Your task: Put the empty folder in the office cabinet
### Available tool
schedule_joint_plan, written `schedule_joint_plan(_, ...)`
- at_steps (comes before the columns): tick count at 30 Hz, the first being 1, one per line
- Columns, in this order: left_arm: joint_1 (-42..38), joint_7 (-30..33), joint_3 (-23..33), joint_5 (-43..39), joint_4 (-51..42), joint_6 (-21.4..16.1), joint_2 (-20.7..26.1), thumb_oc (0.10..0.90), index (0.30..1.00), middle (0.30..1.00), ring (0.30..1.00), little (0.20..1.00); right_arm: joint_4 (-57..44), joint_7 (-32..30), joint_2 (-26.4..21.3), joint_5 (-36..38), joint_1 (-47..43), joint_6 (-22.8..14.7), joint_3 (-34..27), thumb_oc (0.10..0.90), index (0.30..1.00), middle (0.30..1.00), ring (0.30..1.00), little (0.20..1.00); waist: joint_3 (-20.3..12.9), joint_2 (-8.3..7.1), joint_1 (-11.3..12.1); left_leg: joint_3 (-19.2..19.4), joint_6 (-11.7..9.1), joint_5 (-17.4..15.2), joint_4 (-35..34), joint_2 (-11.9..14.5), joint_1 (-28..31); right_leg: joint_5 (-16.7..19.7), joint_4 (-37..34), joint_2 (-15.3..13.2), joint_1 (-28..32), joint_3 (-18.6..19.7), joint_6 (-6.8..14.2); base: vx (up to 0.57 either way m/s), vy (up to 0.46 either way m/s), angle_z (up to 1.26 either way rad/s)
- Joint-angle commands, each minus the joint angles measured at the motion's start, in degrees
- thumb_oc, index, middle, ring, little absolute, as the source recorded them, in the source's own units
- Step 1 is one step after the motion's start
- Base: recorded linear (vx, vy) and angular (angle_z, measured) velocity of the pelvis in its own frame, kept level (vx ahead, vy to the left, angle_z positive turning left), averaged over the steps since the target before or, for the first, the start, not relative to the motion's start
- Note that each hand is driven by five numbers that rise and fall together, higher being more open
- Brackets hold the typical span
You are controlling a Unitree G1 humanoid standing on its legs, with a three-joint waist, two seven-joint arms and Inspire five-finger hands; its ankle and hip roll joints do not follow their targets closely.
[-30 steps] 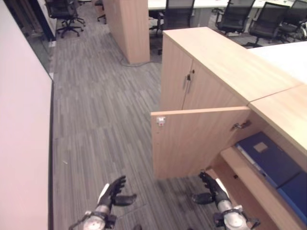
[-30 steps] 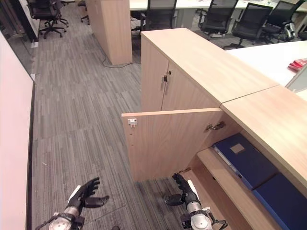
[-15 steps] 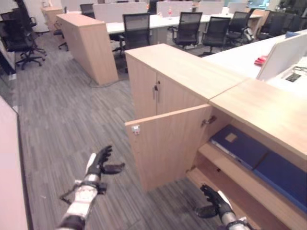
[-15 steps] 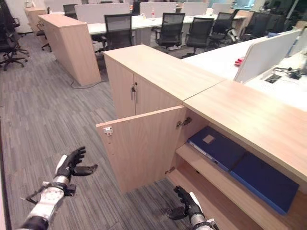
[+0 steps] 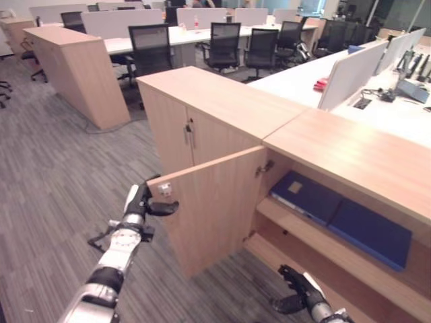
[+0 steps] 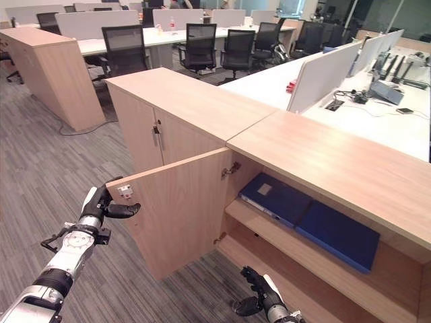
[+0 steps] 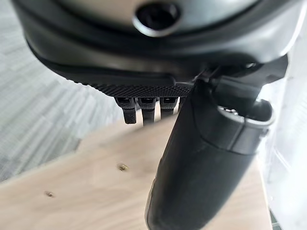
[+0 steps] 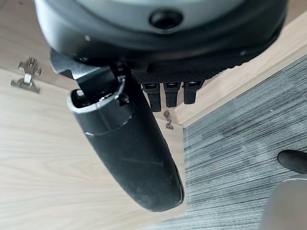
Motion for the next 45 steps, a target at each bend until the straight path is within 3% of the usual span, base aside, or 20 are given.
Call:
schedule_joint_plan(1,-14.0,0.5,-0.6,-1.4,2.6,-4.7,3.0,0.800,0.900,0.900,0.900,0.900,-5.9,0.0,-2.2,1.8,-4.0,-3.7,-0.2,0.800,0.900,0.900,0.900,0.900,0.4,1.85,0.0,2.7,0.0,-6.1,-0.1,-0.6,3.5,-3.6,3.4,-3.6,0.0,-1.8,6.2,0.00,0.000,0.00)
schedule_joint_plan(7,-16.2,0.2,-2.3,-2.7,1.9,-5.0,0.7,0.800,0.900,0.900,0.900,0.900,-5.4,-0.1,-2.3,1.3,-4.0,-3.5,0.1,0.800,0.900,0.900,0.900,0.900,0.5,1.30,-0.7,3.2,0.0,-6.3,-0.1,-0.5,3.4,-3.2,3.2,-3.6,-0.6,-1.4,6.4,0.00,0.000,-0.07)
schedule_joint_plan(12,-13.6,0.1,-3.9,-3.5,-4.1,-5.9,-4.2,0.800,0.900,0.900,0.900,0.900,-4.9,-0.7,-1.8,0.5,-4.8,-3.4,0.5,0.800,0.900,0.900,0.900,0.900,0.8,0.92,-0.2,2.8,0.1,-6.5,-0.1,-0.5,3.5,-3.3,3.1,-3.6,-0.2,-1.6,6.3,0.00,0.000,0.00)
schedule_joint_plan(15,-3.3,-2.2,-5.3,-5.3,-16.9,-7.0,-10.1,0.800,0.900,0.900,0.900,0.900,-4.0,-2.1,-0.4,-0.1,-5.6,-3.0,-0.7,0.800,0.900,0.900,0.900,0.900,1.4,0.70,1.7,1.6,0.5,-6.4,-0.1,-0.6,3.3,-3.6,3.2,-3.8,0.4,-2.9,5.9,-0.01,-0.010,0.06)
schedule_joint_plan(18,6.9,-6.1,-5.7,-7.1,-27.0,-7.0,-11.8,0.800,0.900,0.900,0.900,0.900,-3.8,-2.8,1.2,-0.4,-5.3,-2.7,-2.2,0.800,0.900,0.900,0.900,0.900,1.9,0.77,3.5,0.6,0.7,-6.4,-0.1,-0.7,3.0,-3.9,3.1,-4.0,0.9,-3.8,5.6,-0.01,0.004,0.20)
schedule_joint_plan(22,18.9,-12.9,-6.2,-11.2,-40.6,-5.7,-10.2,0.800,0.900,0.900,0.900,0.900,-2.4,-3.6,2.8,-0.2,-5.4,-2.3,-4.0,0.800,0.900,0.900,0.900,0.900,2.7,1.01,5.9,-0.7,1.1,-6.1,-0.1,-1.0,2.2,-4.2,3.4,-4.3,1.2,-4.9,5.5,-0.02,0.015,0.14)
schedule_joint_plan(27,25.9,-19.4,-7.1,-14.6,-52.8,-3.4,-5.9,0.800,0.900,0.900,0.900,0.900,-0.6,-3.9,4.0,0.5,-5.2,-2.3,-4.7,0.800,0.900,0.900,0.900,0.900,3.1,0.93,7.9,-1.8,1.5,-6.1,-0.1,-1.5,1.4,-4.3,3.8,-4.8,1.4,-6.2,5.6,-0.03,0.020,0.10)
schedule_joint_plan(38,25.8,-19.9,-5.5,-23.4,-64.3,-0.5,-5.5,0.800,0.900,0.900,0.900,0.900,0.5,-5.3,5.1,1.2,-6.3,-1.0,-4.9,0.800,0.900,0.900,0.900,0.900,4.1,1.26,8.1,-2.1,2.5,-6.5,-0.1,-2.8,1.2,-4.1,7.0,-6.4,-0.3,-6.4,6.3,-0.03,0.037,0.04)
schedule_joint_plan(43,24.9,-18.8,-6.8,-23.1,-66.0,-0.4,-5.7,0.800,0.900,0.900,0.900,0.900,0.6,-7.1,5.3,0.9,-7.4,-0.7,-5.4,0.800,0.900,0.900,0.900,0.900,5.6,1.63,7.3,1.0,2.8,-6.8,-0.1,-2.9,1.6,-2.4,8.1,-6.8,-3.1,-6.1,7.1,-0.08,0.017,-0.16)
schedule_joint_plan(45,24.4,-17.7,-7.8,-23.7,-65.5,-0.1,-6.1,0.800,0.900,0.900,0.900,0.900,1.6,-8.8,5.6,1.8,-8.3,-0.1,-6.5,0.800,0.900,0.900,0.900,0.900,7.1,2.48,6.6,3.1,3.0,-6.4,-0.1,-2.6,1.6,-1.2,11.3,-7.8,-5.6,-7.3,7.5,-0.14,-0.003,-0.58)
